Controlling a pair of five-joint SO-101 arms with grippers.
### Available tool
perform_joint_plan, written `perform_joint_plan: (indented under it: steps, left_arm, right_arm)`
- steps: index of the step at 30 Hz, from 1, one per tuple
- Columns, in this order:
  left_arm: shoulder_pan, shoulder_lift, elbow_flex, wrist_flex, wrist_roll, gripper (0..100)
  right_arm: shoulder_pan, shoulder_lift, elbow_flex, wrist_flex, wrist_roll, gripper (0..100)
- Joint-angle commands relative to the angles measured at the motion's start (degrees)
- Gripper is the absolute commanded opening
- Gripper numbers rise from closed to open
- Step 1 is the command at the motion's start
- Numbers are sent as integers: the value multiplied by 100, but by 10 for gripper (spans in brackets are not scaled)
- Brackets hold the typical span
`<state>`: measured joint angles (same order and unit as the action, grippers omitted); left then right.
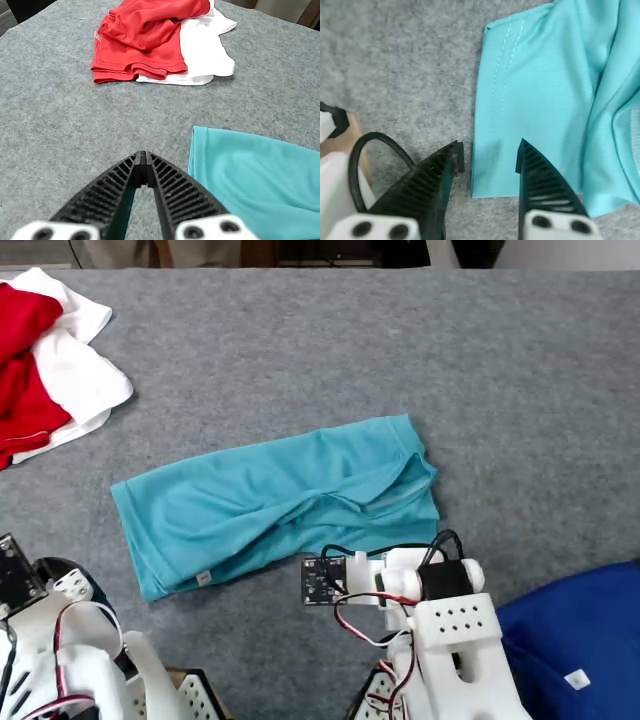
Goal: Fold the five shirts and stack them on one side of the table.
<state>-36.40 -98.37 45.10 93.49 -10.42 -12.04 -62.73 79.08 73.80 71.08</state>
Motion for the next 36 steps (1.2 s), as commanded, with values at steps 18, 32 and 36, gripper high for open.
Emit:
perform_joint_plan:
  steps: [18,32,36]
  left_arm:
    - [0,119,9,-26,0,24]
    - [9,119,9,-26,0,24]
    - [9,119,9,-26,0,24]
  right_arm:
    - [75,-40,-48,0,-123,194]
    - [-462,-40,356,-273,-114,195]
    - [-453,-40,646,-563,-114,195]
